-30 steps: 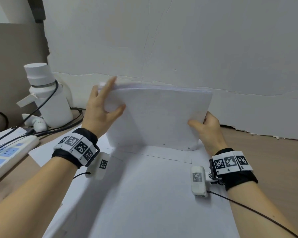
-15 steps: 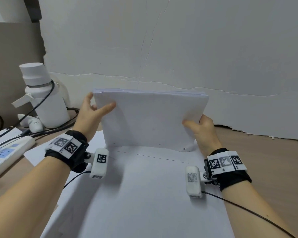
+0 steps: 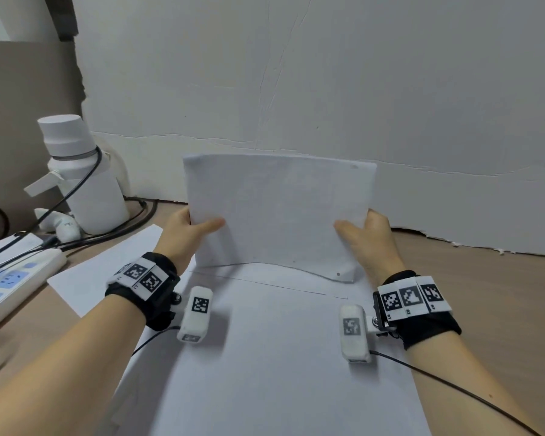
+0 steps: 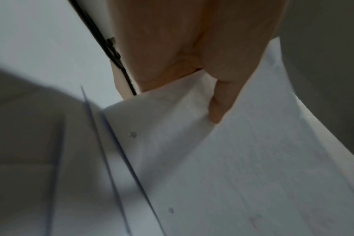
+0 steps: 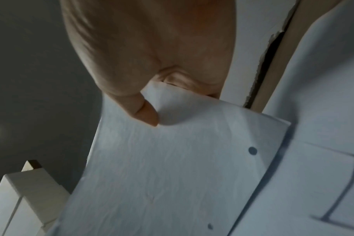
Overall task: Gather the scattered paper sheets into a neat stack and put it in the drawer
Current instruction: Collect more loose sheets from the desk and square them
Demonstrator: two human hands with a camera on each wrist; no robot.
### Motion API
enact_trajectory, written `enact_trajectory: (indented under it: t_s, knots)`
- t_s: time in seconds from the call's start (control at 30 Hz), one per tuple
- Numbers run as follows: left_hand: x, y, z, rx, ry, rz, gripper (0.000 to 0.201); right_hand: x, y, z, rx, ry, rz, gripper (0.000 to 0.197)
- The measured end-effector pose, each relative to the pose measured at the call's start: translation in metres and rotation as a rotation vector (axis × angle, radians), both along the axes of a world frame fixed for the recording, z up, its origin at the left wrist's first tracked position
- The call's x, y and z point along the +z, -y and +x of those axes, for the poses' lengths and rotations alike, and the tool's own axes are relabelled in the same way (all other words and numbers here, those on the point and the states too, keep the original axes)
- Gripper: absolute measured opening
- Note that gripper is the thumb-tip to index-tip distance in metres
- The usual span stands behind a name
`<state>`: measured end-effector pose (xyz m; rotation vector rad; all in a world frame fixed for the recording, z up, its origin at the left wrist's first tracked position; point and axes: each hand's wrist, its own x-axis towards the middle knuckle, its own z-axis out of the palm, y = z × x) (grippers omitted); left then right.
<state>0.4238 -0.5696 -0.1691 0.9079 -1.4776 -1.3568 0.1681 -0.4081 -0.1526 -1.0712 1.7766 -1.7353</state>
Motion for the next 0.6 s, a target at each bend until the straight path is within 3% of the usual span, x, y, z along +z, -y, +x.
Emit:
enact_trajectory:
  t_s: [0.13,0.27,0.37,0.5,0.6]
  knots:
    - [0.018,0.006,-0.004,0.087,0.049,-0.012,0.032,0.015,-0.003,0.005,-0.04,-0.158,-0.051,0.01]
    - [0.048,0.003,-0.005,0.219,0.029,-0.026,0.078,0.035,-0.011,0.018,-0.133,-0.088,-0.2,0.013]
    - [0.066,-0.013,-0.003,0.148,0.001,0.198,0.101,0.047,-0.011,0.032,-0.202,0.084,-0.283,0.013]
    - [0.072,-0.052,-0.004,-0.298,-0.262,0.501,0.045,0.062,-0.01,0.06,-0.184,0.244,-0.301,0.012]
    - [0.068,-0.069,-0.008,-0.354,-0.38,0.492,0.024,0.065,-0.015,0.084,-0.128,0.291,-0.247,0.012]
